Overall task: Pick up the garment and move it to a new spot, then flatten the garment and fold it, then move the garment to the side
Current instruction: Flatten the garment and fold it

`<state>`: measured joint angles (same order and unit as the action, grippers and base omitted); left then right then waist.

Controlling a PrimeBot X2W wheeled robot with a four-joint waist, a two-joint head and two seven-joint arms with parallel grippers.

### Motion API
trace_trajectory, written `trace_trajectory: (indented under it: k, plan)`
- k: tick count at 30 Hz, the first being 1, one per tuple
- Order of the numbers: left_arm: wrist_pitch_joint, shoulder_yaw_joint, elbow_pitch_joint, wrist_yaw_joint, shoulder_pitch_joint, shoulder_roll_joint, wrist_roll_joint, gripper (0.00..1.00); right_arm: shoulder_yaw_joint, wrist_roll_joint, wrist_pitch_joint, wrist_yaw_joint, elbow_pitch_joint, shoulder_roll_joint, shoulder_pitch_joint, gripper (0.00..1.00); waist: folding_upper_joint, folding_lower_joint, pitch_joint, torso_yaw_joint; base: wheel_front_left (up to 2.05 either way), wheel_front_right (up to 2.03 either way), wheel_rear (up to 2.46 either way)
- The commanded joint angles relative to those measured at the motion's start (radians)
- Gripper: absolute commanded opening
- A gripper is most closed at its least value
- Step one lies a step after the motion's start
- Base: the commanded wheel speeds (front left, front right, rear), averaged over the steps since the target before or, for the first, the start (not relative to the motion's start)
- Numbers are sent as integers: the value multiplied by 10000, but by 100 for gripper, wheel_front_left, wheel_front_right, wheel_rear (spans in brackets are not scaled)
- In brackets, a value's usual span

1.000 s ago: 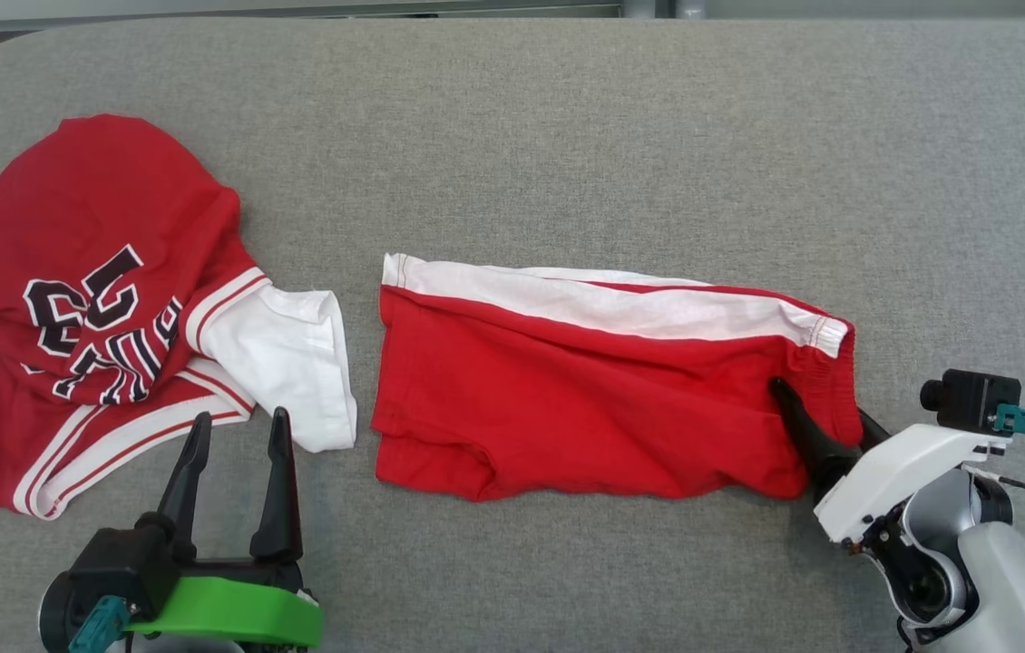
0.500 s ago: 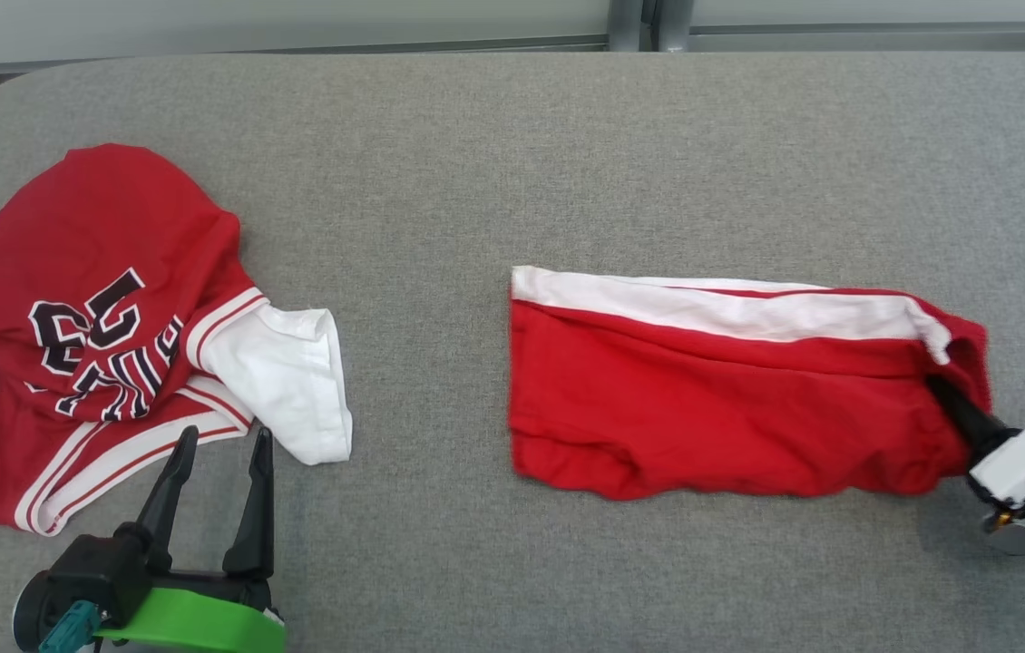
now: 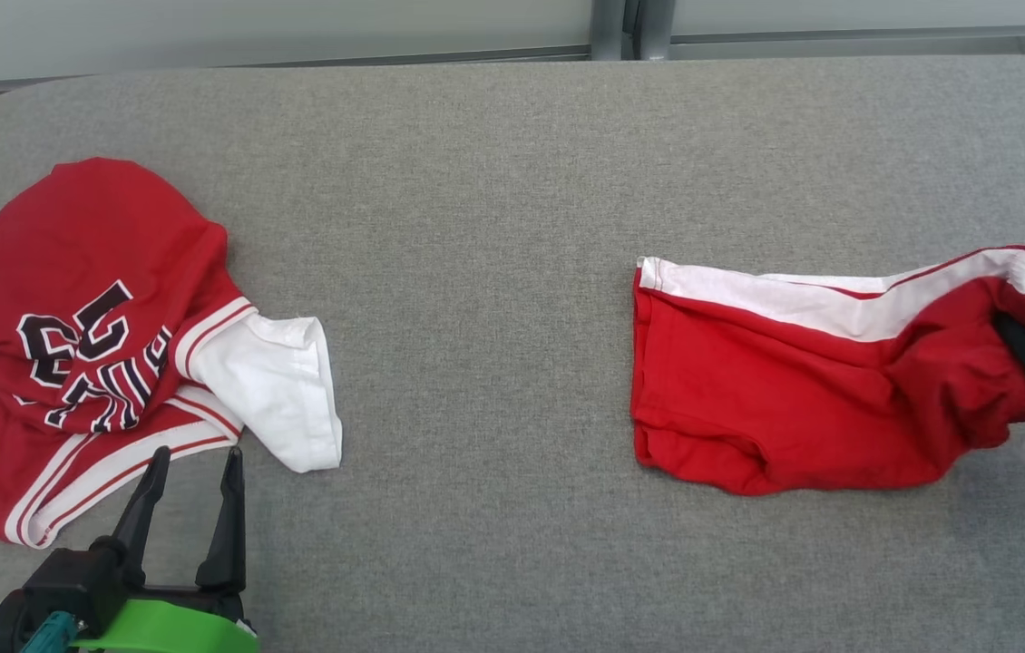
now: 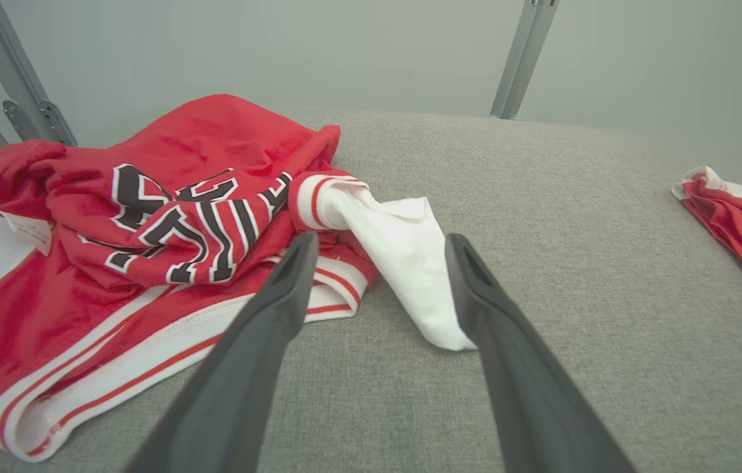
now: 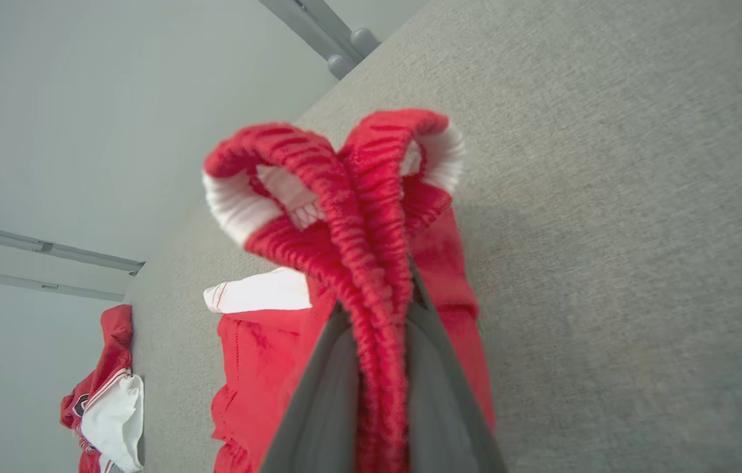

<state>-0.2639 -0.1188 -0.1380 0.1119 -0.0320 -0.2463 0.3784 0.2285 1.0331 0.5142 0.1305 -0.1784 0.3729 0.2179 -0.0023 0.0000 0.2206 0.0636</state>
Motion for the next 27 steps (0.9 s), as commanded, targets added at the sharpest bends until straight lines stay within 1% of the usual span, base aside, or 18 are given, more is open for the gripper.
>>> trace_trajectory:
  k: [1,4,6,8,11,13,20,27]
  plan:
    - [-7,53,-25,32,-121,50,-79,100,-118,-108,132,5,223,-188,-84,0,23,0,-3,-7,0,0,0]
    - [-7,162,-78,103,-104,143,-175,100,-628,-692,539,5,938,-1074,-87,0,23,0,29,-73,0,0,0]
    - [-7,246,-111,126,-102,202,-147,100,-963,-1304,726,4,1211,-1775,114,0,23,0,105,-178,0,0,0]
    - [-6,236,-133,162,-14,143,-191,100,-1401,-1868,839,5,1345,-2567,395,0,23,0,225,-279,0,0,0]
    - [-7,132,-158,194,239,72,-229,100,-1897,-2688,663,4,985,-3070,765,0,23,0,407,-407,0,0,0]
    - [-6,32,-233,186,361,-15,-232,100,-2192,-3067,344,4,536,-3184,1034,0,23,0,487,-459,0,0,0]
    - [-6,-140,-436,193,591,-198,-165,100,-3925,-2635,-1112,5,-1095,-3204,1789,0,23,0,599,-545,0,0,0]
    - [-6,-323,-520,195,498,-350,-39,100,-4826,-2236,-2217,5,-2268,-3208,2625,0,23,0,533,-649,0,0,0]
